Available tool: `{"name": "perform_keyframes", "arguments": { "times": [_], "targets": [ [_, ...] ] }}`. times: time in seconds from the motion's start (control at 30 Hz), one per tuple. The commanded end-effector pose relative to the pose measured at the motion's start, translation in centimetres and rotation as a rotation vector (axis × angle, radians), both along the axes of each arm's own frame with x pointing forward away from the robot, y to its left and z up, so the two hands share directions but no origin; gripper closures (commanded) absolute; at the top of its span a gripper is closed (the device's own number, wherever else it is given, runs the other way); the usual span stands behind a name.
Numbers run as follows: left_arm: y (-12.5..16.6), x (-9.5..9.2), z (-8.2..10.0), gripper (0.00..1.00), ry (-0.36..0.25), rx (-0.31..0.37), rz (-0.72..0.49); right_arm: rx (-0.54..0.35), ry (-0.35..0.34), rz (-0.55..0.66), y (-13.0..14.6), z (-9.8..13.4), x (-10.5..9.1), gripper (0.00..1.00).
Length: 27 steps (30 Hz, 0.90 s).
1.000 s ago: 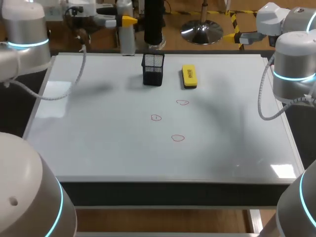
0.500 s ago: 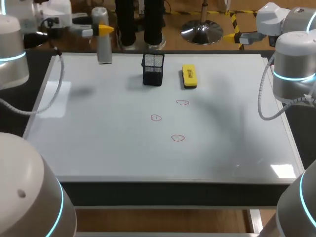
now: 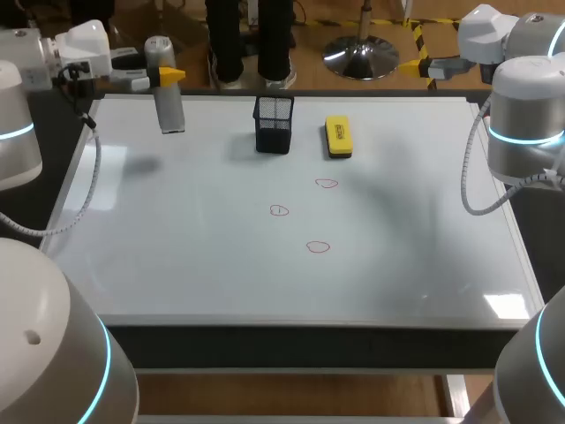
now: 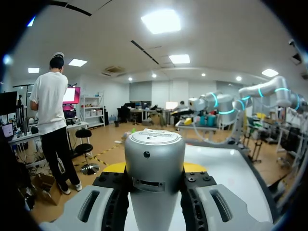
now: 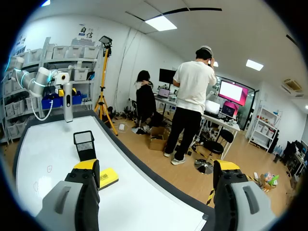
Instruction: Pick up the inspection probe, press it on each red-marked spot on the whiteboard one by one, put down the probe, pick up the eraser, and wipe off all the red marks.
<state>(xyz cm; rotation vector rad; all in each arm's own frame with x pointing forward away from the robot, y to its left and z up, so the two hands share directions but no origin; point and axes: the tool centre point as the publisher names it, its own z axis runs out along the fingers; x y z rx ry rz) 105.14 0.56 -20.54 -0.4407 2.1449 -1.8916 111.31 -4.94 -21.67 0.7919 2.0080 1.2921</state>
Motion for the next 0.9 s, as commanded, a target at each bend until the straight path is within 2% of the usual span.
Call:
{"name": "perform_keyframes", "arguments": {
  "times": [0.03,0.23,0.67,0.9],
  "targets": [
    [0.1,-0.3,0.0,1.00,-0.003,0.003,0.011,-0.001,0.001,0.001,0.0,0.0,0.1,0.00],
    [0.6,-0.2,-0.4,1.00,0.002,0.027,0.028,-0.001,0.001,0.001,0.0,0.0,0.1,0.00],
    [0.6,-0.2,-0.4,1.00,0.002,0.027,0.028,-0.001,0.001,0.001,0.0,0.0,0.1,0.00],
    [0.6,-0.2,-0.4,1.00,0.002,0.027,0.028,-0.251,0.203,0.285,2.4,-1.1,1.3,0.00]
  ]
}}
